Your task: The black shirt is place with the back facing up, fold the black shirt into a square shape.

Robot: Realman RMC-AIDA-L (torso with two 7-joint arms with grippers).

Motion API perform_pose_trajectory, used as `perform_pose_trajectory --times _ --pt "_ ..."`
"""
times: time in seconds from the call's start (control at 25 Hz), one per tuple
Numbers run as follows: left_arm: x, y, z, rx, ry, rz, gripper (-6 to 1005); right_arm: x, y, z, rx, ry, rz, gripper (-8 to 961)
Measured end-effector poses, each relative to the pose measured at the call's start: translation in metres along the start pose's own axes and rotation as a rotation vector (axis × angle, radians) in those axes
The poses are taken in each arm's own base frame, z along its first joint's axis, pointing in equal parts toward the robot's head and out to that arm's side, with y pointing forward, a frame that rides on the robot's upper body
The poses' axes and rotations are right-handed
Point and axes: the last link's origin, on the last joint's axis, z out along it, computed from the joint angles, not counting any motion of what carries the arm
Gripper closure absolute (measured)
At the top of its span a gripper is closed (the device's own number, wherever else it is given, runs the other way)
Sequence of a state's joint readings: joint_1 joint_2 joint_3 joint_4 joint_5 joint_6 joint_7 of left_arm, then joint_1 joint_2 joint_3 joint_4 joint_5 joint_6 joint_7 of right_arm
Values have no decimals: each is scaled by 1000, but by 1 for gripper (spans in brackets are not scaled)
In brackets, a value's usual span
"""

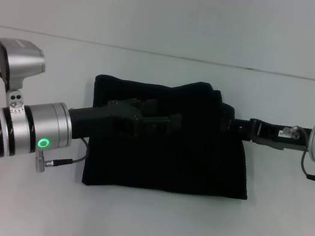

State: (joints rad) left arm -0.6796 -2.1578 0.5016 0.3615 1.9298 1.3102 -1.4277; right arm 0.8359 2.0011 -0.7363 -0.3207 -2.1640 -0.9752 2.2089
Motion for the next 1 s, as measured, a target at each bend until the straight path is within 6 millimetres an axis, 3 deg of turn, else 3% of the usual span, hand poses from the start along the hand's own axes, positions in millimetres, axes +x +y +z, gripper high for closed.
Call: perform_pose_trajectory --times 0.76,1.0 --pt "-3 -4 -3 28 -11 3 63 0 11 11 -26 -38 -6 610" --pt "-4 -5 -4 32 -12 2 63 -3 12 11 -30 -63 -27 835"
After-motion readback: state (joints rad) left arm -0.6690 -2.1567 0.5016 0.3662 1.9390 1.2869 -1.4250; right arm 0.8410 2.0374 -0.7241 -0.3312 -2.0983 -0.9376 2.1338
